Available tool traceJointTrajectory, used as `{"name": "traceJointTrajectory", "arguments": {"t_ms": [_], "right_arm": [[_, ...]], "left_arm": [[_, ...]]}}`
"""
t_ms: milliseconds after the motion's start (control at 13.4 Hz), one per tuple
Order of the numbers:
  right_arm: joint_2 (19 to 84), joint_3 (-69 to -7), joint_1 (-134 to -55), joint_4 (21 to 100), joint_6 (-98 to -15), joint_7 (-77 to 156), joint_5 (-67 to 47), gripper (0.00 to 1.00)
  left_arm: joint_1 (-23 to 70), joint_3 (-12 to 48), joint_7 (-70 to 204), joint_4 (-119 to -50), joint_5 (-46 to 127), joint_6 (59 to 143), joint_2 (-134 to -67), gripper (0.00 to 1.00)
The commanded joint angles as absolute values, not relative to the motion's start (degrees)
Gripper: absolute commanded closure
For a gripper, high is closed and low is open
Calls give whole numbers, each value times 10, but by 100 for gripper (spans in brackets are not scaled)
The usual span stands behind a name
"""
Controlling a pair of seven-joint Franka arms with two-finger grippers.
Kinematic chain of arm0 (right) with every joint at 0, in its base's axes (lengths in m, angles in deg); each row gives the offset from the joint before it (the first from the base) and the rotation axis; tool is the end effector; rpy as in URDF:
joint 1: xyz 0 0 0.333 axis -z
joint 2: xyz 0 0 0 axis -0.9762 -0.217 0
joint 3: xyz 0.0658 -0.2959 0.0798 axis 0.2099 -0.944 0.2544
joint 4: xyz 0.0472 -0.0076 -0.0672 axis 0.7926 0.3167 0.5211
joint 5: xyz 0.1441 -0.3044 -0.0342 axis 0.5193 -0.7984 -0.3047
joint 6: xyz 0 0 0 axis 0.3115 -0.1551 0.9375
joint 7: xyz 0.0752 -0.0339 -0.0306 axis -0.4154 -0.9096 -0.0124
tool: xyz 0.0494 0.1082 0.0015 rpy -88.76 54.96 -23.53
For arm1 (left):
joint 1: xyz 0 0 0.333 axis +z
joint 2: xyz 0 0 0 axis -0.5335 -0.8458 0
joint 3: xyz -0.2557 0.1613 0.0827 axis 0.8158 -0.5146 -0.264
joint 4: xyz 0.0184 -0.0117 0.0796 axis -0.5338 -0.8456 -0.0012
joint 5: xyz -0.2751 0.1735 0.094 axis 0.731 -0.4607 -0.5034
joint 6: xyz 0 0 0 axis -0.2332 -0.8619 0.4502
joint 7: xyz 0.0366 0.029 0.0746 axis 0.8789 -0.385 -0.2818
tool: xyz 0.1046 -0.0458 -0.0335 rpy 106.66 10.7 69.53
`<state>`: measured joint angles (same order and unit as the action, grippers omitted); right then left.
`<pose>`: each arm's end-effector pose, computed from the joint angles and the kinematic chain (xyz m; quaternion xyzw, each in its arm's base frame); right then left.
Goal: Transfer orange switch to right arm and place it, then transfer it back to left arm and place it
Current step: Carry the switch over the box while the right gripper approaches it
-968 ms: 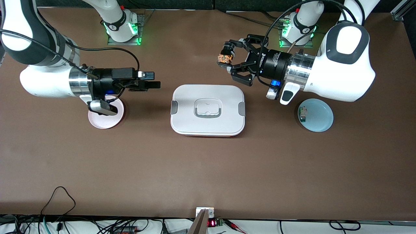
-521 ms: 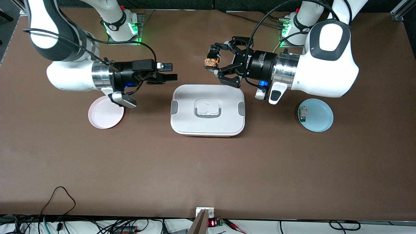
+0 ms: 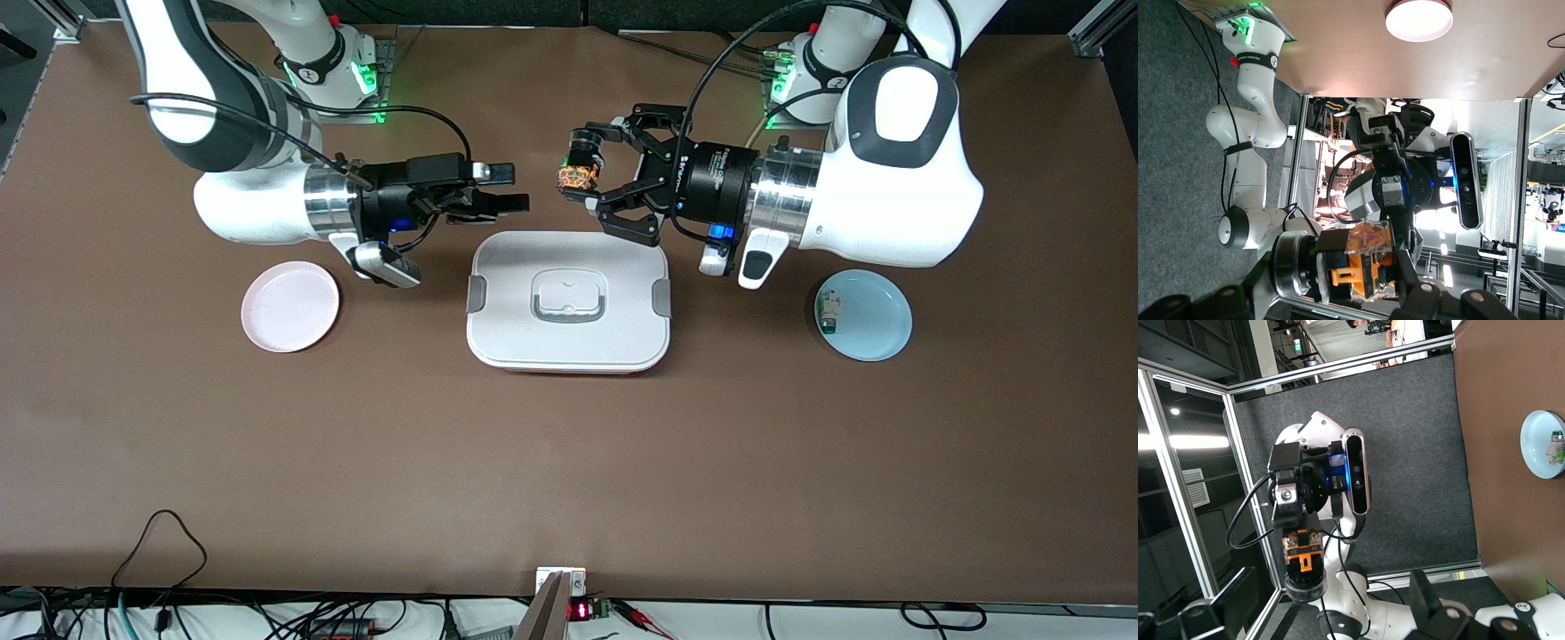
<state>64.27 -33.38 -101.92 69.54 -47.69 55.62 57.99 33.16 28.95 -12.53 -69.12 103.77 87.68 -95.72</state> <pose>0.4991 0.3130 0.5016 -0.6795 0.0518 0.0808 0.7273 0.5338 -0.3211 0.5719 0.5895 0.4892 -0.5361 0.3547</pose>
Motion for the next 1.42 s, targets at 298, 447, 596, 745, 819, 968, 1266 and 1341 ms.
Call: {"name": "traceJointTrajectory", "arguments": {"t_ms": [298, 447, 596, 745, 819, 968, 1266, 1341], "right_arm": [[636, -321, -1031, 675, -484, 570, 653, 0], [626, -321, -1035, 671, -484, 573, 653, 0], [616, -321, -1042, 660, -484, 590, 667, 0], [613, -321, -1043, 659, -484, 590, 682, 0], [610, -321, -1043, 655, -484, 590, 682, 0], [602, -321, -1044, 641, -485, 591, 682, 0], [587, -321, -1043, 615, -493, 591, 682, 0], [583, -321, -1043, 612, -498, 591, 682, 0]], "left_arm": [[330, 289, -129, -685, 1053, 881, -962, 100], [330, 289, -129, -685, 1053, 881, -962, 100], [331, 289, -129, -685, 1054, 881, -962, 100], [330, 289, -128, -685, 1053, 881, -962, 100], [331, 289, -127, -685, 1053, 881, -962, 100], [332, 289, -126, -685, 1053, 881, -962, 100], [334, 289, -125, -685, 1050, 880, -961, 100], [334, 289, -125, -685, 1050, 880, -961, 100]]}}
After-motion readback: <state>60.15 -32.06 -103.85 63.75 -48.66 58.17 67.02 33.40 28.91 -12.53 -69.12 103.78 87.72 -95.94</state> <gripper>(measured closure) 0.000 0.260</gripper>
